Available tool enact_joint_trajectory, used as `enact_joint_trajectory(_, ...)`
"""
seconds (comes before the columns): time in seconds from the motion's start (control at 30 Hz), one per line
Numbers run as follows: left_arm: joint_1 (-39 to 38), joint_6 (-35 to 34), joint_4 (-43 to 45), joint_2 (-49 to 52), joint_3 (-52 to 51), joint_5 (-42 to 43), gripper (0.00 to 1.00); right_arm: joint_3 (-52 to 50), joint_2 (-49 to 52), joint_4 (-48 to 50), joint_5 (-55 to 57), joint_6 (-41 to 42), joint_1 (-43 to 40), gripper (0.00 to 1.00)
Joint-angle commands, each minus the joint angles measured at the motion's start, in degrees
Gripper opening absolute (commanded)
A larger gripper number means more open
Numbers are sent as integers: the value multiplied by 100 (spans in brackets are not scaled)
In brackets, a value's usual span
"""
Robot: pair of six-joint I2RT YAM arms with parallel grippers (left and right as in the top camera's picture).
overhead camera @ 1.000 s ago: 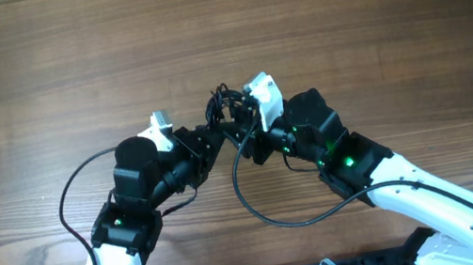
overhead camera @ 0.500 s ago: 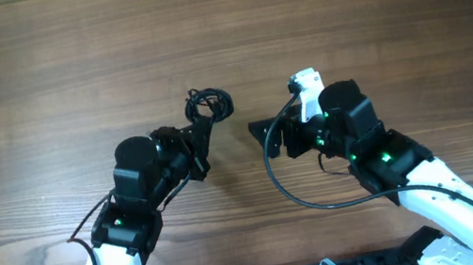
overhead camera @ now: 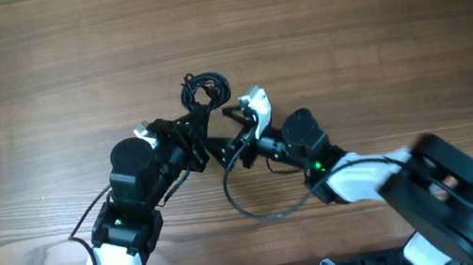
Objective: Untangle cables
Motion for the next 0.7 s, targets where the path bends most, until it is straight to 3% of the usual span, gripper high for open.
enact_joint_trajectory(0.0,-13,-901,46,-63,11,15,4,271,817,715,483,28,28,100)
enact_joint_trajectory(0.17,-15,-901,37,-63,11,116,4,951,1255,767,17,262,31,91)
enact_joint_trajectory(0.3,-15,-901,39,-63,11,153,4,1287,1261,708,319,262,28,62)
enact_joint_trajectory(0.37,-15,-901,50,-63,11,238,4,1362,1261,684,332,264,31,25)
enact_joint_trajectory(0.47,-15,-903,358,-63,11,293,4,1377,1261,481,538,273,28,4)
enact_joint_trajectory(0.67,-13,-903,634,-70,11,286,4,1239,1252,214,4,278,-48,4)
